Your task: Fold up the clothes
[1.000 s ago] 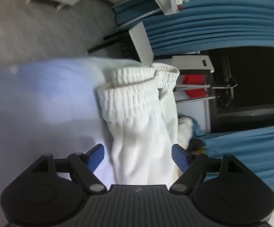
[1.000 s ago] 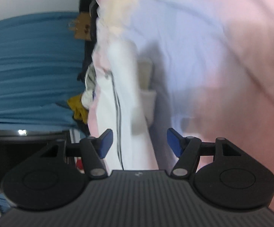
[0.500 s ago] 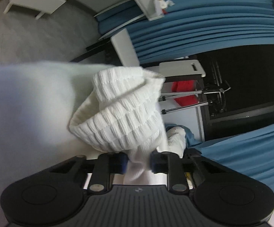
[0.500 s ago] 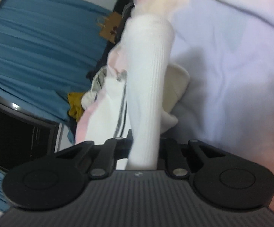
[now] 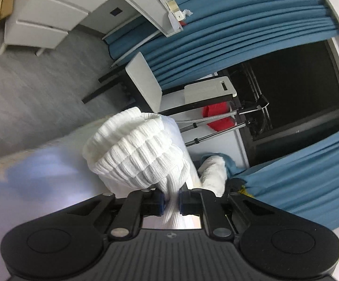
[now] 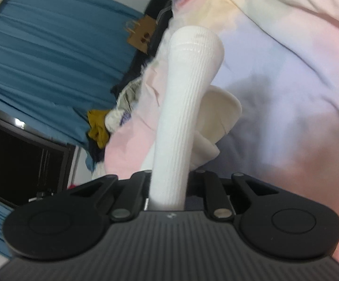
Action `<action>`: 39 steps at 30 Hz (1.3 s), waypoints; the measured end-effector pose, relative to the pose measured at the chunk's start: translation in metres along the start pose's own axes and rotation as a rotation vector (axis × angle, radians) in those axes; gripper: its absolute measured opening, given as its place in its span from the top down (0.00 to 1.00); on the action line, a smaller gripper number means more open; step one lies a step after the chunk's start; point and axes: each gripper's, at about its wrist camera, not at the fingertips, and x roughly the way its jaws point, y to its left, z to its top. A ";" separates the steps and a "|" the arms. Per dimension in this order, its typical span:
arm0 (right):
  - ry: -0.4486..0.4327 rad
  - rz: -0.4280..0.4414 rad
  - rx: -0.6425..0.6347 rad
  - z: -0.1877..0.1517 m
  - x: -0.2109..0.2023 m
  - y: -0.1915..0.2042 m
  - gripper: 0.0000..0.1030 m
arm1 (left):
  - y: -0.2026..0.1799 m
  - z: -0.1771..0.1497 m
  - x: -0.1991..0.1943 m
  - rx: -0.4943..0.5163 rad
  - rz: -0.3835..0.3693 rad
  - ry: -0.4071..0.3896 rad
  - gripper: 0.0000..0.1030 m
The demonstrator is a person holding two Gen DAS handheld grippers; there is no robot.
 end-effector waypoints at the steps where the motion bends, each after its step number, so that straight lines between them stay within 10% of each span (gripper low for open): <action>1: 0.016 0.002 0.007 -0.001 -0.008 -0.003 0.86 | 0.002 0.001 -0.014 0.014 0.012 0.006 0.89; 19: 0.078 -0.059 -0.051 -0.012 -0.011 -0.045 0.86 | 0.026 -0.025 -0.061 0.246 0.203 0.139 0.71; 27: 0.089 -0.044 -0.064 -0.010 -0.012 -0.047 0.86 | -0.031 -0.050 -0.122 0.516 0.235 0.079 0.45; 39: 0.105 -0.033 -0.083 -0.009 -0.015 -0.050 0.86 | -0.149 -0.161 -0.077 0.797 0.133 0.082 0.44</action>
